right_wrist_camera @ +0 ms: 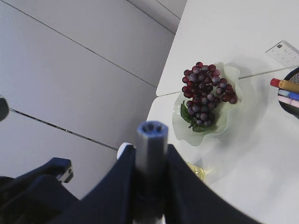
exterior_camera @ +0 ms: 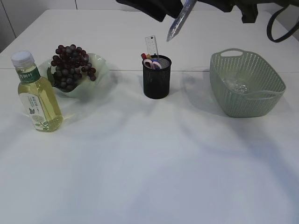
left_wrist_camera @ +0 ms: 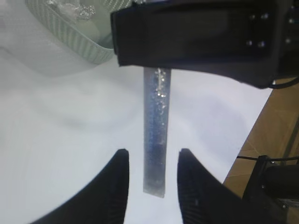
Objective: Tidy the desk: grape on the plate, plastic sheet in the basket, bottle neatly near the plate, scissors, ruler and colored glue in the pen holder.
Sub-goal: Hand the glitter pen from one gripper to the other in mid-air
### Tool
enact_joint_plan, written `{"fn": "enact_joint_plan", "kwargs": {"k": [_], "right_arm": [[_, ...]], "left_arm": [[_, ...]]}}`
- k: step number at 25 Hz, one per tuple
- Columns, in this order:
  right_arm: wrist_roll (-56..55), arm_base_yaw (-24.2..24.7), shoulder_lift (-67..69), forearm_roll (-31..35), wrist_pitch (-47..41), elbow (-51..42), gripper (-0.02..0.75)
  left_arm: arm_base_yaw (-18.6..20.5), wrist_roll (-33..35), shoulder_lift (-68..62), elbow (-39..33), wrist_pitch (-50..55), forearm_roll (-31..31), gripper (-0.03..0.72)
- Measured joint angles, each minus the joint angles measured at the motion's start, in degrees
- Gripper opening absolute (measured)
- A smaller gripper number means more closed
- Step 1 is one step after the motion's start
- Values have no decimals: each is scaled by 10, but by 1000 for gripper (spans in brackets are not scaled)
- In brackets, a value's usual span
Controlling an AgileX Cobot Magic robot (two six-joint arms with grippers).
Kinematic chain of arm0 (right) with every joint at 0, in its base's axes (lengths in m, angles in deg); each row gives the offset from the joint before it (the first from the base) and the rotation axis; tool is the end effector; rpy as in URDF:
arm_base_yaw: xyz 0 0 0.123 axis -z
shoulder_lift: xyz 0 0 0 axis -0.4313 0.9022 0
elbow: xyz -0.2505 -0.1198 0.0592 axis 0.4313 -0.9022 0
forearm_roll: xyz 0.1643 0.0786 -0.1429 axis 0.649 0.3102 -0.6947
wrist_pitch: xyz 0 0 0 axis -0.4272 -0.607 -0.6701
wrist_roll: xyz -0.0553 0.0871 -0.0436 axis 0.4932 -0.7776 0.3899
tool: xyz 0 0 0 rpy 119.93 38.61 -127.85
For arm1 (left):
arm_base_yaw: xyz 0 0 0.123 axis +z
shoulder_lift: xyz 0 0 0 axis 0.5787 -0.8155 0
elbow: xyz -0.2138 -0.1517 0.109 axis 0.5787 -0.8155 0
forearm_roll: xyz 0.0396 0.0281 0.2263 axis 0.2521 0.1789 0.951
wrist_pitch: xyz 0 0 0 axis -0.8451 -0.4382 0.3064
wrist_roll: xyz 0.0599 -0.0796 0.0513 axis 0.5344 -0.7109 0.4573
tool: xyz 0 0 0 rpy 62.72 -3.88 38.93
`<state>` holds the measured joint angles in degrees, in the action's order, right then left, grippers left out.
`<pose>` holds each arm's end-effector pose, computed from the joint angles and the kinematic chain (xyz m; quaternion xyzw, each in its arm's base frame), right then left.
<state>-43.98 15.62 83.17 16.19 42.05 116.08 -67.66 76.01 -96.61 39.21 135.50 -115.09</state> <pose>0.3263 0.1252 0.3616 0.0209 0.7764 0.4764 0.4122 0.3173 -0.2685 0.3740 0.3277 0.8603 -0.3272 0.2133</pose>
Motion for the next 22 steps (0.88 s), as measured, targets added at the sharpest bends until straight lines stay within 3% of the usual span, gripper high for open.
{"fn": "enact_joint_plan", "kwargs": {"k": [9,16,22], "right_arm": [[42,0,0,-6,0,0,143],[49,0,0,-54,-3,0,143],[50,0,0,-103,-7,0,143]], "left_arm": [[1,-46,23,0,1,132,258],[1,-135,24,0,2,279,258],[1,-231,24,0,4,459,258]]}}
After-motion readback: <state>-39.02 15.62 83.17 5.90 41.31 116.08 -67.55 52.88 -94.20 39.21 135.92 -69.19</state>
